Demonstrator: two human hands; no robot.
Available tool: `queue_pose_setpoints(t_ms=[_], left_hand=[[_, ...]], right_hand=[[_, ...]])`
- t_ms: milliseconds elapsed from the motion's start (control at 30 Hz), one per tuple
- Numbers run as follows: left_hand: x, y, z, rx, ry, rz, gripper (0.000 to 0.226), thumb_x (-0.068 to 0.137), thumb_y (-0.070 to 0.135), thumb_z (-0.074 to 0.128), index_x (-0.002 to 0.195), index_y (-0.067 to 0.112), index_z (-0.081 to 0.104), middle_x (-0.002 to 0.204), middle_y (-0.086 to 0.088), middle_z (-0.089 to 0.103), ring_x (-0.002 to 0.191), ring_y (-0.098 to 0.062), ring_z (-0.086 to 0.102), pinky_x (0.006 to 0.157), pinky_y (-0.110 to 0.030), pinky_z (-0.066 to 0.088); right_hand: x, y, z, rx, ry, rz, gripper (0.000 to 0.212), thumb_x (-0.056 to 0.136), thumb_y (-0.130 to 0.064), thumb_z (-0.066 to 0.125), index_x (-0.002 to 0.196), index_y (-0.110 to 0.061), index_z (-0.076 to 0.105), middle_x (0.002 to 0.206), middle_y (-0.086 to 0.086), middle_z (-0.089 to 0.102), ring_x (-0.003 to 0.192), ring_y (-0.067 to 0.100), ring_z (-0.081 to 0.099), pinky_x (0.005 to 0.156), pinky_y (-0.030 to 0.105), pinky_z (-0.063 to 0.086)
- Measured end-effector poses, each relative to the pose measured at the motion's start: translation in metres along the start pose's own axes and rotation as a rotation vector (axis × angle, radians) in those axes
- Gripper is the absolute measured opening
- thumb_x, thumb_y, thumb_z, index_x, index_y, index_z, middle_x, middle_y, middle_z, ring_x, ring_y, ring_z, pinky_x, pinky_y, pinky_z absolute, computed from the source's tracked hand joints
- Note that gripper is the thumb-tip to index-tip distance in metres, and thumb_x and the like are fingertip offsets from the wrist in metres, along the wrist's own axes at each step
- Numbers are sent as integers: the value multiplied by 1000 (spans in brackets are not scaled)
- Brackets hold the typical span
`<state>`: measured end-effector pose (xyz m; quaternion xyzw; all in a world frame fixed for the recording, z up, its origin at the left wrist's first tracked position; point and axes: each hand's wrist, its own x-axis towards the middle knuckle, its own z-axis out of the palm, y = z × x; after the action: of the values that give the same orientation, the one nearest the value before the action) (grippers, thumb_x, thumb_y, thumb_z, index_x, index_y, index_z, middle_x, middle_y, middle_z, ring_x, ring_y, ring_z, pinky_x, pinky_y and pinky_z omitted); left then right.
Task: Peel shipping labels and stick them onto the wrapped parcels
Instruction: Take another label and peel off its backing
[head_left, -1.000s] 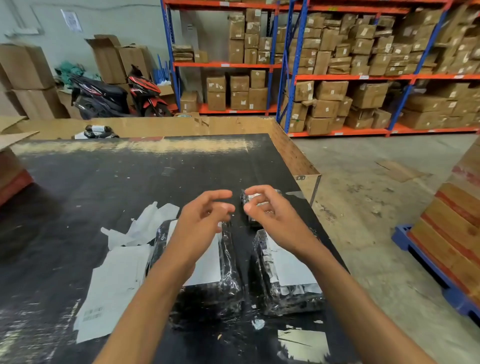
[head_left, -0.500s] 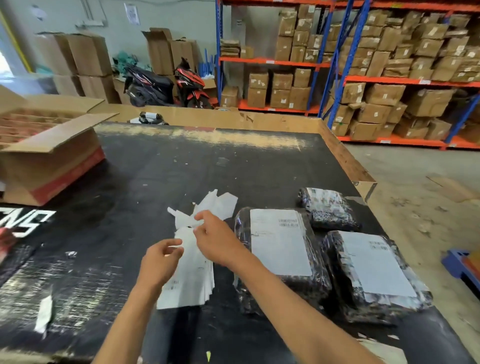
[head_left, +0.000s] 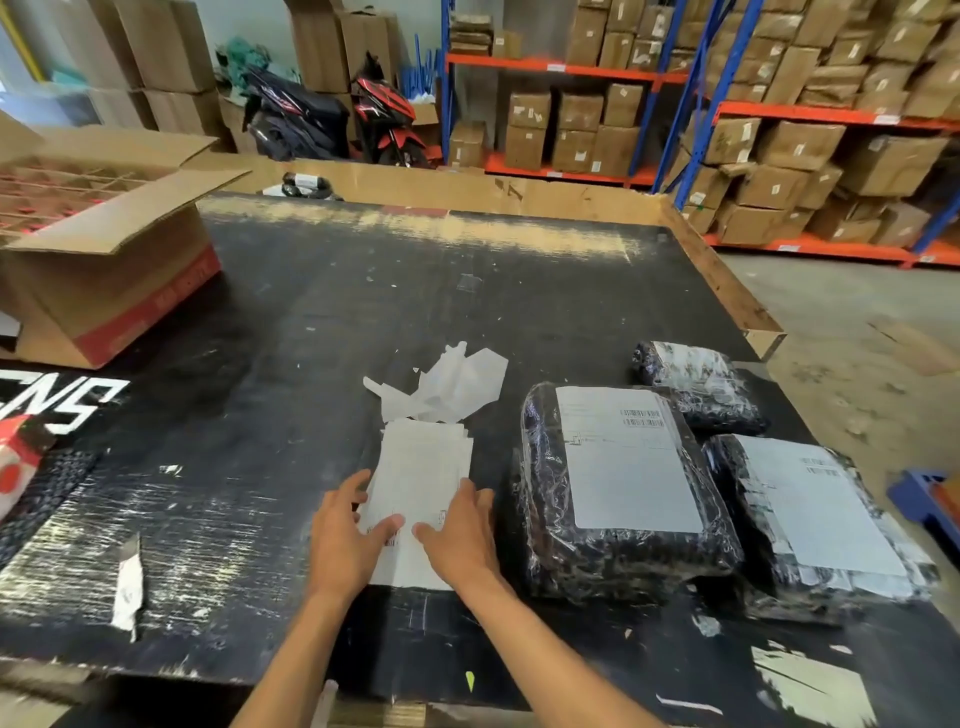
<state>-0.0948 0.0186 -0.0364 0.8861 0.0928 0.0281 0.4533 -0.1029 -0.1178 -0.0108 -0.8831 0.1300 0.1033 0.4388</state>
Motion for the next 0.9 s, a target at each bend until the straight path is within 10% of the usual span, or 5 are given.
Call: queue_pose_setpoints(t_ms=[267,467,667,900], left_hand=[[-3,-4,5,31,14,15,67,76,37,82,136,24,54,124,-5,55,113,-25,50,98,-48,46],[-5,-3,5,107,4,10,63,87,47,66,143,31,44,126,-4,47,118,-25,41,104,-43,35],[4,21,-10,-321,101,0,20,96,33,59,111,21,61,110,-3,64,113,-32,53,90,-42,46],[4,72,-35,-1064,-9,-193,12,100,24,55,96,18,65,95,-2,77,80,-12,74,59,-27,57]], right_hand=[[5,5,8,244,232,37,16,94,-24,66,96,-12,57,96,0,63,92,20,61,79,35,51],[-1,4,6,348,287,-10,29,98,-25,63,75,-9,56,65,-5,55,67,15,51,63,34,43],[-15,-12,-8,236,151,-168,37,104,-26,49,69,-23,39,61,-8,42,56,9,35,57,31,30],[-48,-42,-55,408,-33,-291,7,91,-23,69,97,-26,68,101,-6,75,89,10,71,63,27,59]])
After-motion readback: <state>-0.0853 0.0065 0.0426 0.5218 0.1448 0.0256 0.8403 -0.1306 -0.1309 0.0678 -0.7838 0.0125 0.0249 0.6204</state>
